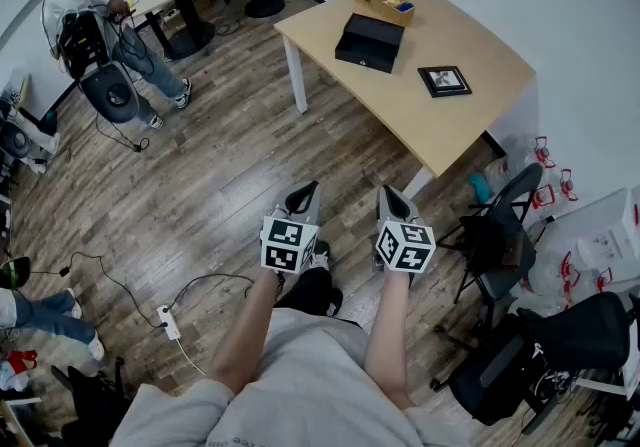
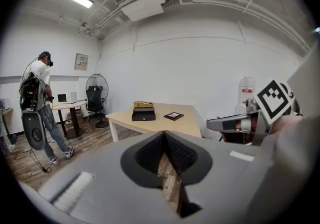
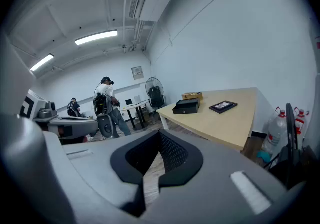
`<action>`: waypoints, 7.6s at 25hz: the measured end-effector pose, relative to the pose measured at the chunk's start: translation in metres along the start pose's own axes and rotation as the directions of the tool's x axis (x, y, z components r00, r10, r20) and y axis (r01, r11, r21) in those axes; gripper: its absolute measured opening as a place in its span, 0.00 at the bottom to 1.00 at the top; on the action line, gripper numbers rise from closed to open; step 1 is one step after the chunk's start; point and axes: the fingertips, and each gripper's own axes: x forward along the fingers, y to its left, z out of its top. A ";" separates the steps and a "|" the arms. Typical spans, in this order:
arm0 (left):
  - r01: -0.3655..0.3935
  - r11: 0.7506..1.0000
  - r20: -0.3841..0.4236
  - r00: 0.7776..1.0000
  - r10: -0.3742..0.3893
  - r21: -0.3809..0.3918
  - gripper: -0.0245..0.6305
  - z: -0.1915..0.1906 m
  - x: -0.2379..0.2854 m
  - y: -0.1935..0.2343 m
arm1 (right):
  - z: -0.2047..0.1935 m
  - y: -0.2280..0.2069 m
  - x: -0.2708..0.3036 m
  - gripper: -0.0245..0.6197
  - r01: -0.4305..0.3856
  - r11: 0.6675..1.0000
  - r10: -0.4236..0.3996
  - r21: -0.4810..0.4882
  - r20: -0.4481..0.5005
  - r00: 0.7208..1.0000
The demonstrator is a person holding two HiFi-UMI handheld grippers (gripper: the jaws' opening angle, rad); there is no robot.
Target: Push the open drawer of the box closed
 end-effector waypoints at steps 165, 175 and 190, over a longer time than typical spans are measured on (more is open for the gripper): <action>0.032 0.991 -0.344 0.936 -0.076 -0.133 0.26 -0.006 0.642 0.169 | 0.157 -0.254 0.735 0.04 -0.749 0.554 0.387 -0.363 -0.684 0.618; 0.026 0.989 -0.352 0.933 -0.076 -0.143 0.24 -0.010 0.644 0.169 | 0.156 -0.256 0.735 0.04 -0.747 0.552 0.386 -0.370 -0.681 0.623; 0.032 0.988 -0.334 0.939 -0.081 -0.150 0.23 -0.002 0.643 0.169 | 0.157 -0.255 0.734 0.04 -0.744 0.549 0.383 -0.379 -0.677 0.628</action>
